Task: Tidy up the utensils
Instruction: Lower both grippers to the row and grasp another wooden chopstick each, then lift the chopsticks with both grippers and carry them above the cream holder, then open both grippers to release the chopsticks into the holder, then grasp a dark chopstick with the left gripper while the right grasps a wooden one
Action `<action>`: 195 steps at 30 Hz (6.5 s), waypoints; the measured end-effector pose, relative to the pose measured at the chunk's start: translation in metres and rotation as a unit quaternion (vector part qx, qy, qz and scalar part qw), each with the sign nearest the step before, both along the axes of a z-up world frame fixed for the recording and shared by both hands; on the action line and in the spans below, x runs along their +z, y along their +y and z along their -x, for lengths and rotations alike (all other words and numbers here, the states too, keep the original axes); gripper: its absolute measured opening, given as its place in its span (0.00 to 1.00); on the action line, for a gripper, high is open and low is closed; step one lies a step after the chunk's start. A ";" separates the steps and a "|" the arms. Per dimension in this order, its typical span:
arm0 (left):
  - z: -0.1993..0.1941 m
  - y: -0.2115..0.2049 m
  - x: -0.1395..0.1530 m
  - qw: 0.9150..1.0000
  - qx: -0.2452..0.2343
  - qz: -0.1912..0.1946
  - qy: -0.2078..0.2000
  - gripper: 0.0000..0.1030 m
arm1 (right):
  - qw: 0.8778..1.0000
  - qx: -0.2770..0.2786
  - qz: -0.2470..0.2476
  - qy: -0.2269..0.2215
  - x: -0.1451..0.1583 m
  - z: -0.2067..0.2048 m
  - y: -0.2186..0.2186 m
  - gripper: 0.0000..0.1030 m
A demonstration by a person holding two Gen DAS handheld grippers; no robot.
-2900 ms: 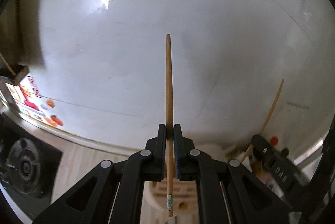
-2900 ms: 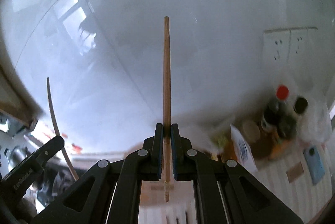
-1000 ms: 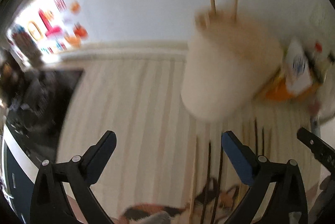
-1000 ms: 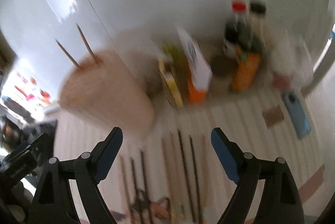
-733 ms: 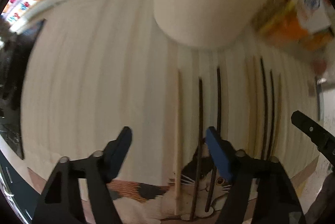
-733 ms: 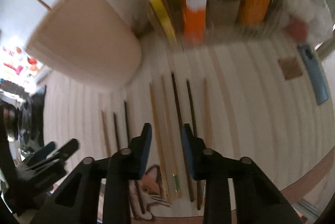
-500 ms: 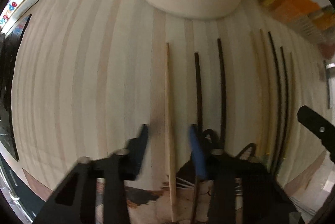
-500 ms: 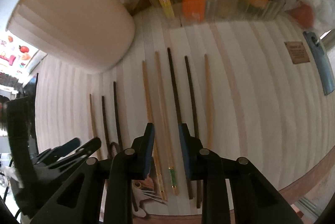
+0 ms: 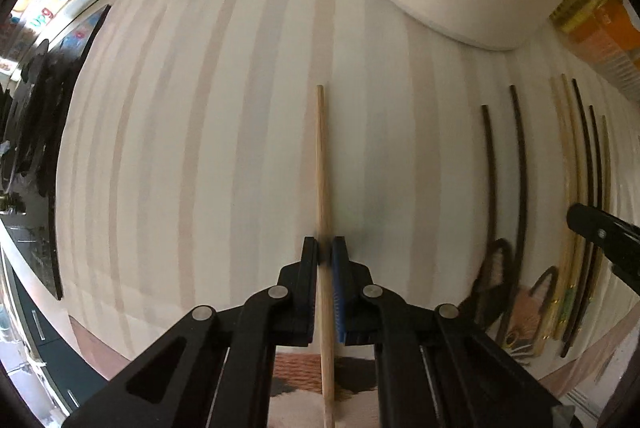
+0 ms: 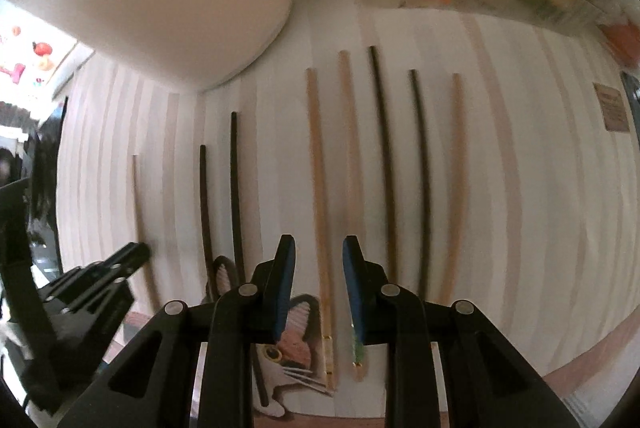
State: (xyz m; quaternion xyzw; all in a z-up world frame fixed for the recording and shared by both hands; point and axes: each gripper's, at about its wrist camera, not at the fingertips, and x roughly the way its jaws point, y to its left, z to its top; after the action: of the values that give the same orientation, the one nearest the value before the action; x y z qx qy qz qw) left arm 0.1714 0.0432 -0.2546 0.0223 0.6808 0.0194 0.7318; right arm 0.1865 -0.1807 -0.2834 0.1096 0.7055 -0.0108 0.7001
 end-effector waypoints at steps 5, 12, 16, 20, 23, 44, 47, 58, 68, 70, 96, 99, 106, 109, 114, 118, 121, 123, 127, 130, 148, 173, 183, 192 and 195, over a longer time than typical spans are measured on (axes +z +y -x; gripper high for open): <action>-0.001 0.001 0.001 1.000 -0.002 0.002 -0.002 0.04 | 0.998 0.030 0.055 0.010 -0.017 -0.011 0.015 0.16; -0.011 -0.026 -0.001 0.999 -0.029 0.034 0.004 0.05 | 0.996 0.036 0.076 0.032 -0.019 -0.003 0.024 0.07; -0.011 -0.034 -0.003 0.995 -0.071 0.066 0.014 0.26 | 0.996 0.024 0.045 0.078 -0.019 0.011 0.014 0.07; -0.010 -0.044 -0.008 0.991 -0.102 0.084 0.037 0.53 | 0.995 0.020 0.040 0.092 -0.020 0.007 0.007 0.07; -0.008 -0.047 -0.010 0.993 -0.092 0.071 0.027 0.50 | 0.993 0.034 0.052 0.100 -0.021 -0.003 0.007 0.10; 0.014 -0.036 0.022 0.997 -0.049 0.043 -0.033 0.04 | 0.994 0.042 0.088 0.050 -0.018 -0.004 0.049 0.07; 0.019 -0.043 0.034 0.997 -0.044 0.055 -0.041 0.04 | 0.997 0.028 0.068 0.028 -0.003 0.004 0.048 0.07; 0.018 -0.016 0.090 0.990 -0.018 0.083 -0.109 0.04 | 0.996 0.022 0.027 -0.086 0.080 0.012 0.061 0.07; -0.001 -0.008 0.186 0.968 -0.006 0.126 -0.217 0.04 | 0.980 0.008 -0.002 -0.197 0.162 0.008 0.032 0.07; -0.011 -0.008 0.208 0.961 -0.007 0.133 -0.241 0.04 | 0.975 0.003 -0.011 -0.220 0.182 0.001 0.031 0.07; -0.180 -0.051 0.275 0.901 -0.021 0.147 -0.407 0.04 | 0.887 -0.072 0.014 -0.457 0.280 -0.171 0.022 0.07; -0.189 -0.051 0.264 0.904 -0.023 0.137 -0.405 0.04 | 0.887 -0.077 0.021 -0.455 0.271 -0.183 0.021 0.07; -0.197 -0.056 0.243 0.917 -0.043 0.117 -0.380 0.04 | 0.891 -0.081 0.021 -0.446 0.248 -0.197 0.021 0.07; -0.193 -0.053 0.236 0.925 -0.048 0.112 -0.359 0.04 | 0.897 -0.079 0.016 -0.434 0.238 -0.195 0.020 0.07; -0.185 -0.043 0.227 0.939 -0.062 0.117 -0.317 0.05 | 0.908 -0.051 0.010 -0.416 0.230 -0.189 0.024 0.07; -0.167 -0.030 0.233 0.945 -0.061 0.131 -0.292 0.09 | 0.924 -0.017 -0.002 -0.382 0.218 -0.185 0.030 0.07; -0.152 -0.026 0.247 0.945 -0.057 0.129 -0.294 0.28 | 0.931 -0.011 -0.014 -0.365 0.216 -0.180 0.027 0.11; -0.141 -0.018 0.257 0.945 -0.042 0.118 -0.302 0.70 | 0.931 -0.016 -0.018 -0.364 0.221 -0.171 0.020 0.27; -0.112 0.005 0.264 0.941 -0.012 0.104 -0.323 0.88 | 0.930 -0.036 -0.015 -0.364 0.233 -0.149 0.011 0.41; -0.091 0.012 0.258 0.942 -0.001 0.080 -0.326 1.00 | 0.932 -0.058 0.001 -0.359 0.243 -0.123 -0.002 0.57; -0.031 -0.046 0.082 0.991 -0.031 0.051 -0.123 0.93 | 0.986 -0.073 0.003 -0.148 0.102 -0.014 -0.041 0.36; -0.020 -0.044 -0.014 0.998 -0.051 0.022 -0.010 0.03 | 0.997 0.019 0.072 -0.026 -0.018 0.010 -0.013 0.07; 0.000 0.001 -0.018 0.999 -0.030 0.043 0.016 0.08 | 0.998 0.018 0.040 0.034 -0.021 0.061 -0.016 0.07; -0.005 0.002 -0.019 0.998 -0.042 0.040 0.022 0.13 | 0.996 0.020 0.025 0.088 -0.034 0.018 -0.039 0.08; -0.007 -0.013 -0.019 0.998 -0.042 0.036 0.023 0.11 | 0.994 0.031 0.037 0.097 -0.039 -0.001 -0.031 0.08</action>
State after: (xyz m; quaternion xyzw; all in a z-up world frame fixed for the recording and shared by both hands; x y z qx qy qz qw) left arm 0.1784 0.0304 -0.2732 0.0252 0.6959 -0.0365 0.7168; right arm 0.1876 -0.2115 -0.3228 0.0605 0.7723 -0.0255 0.6318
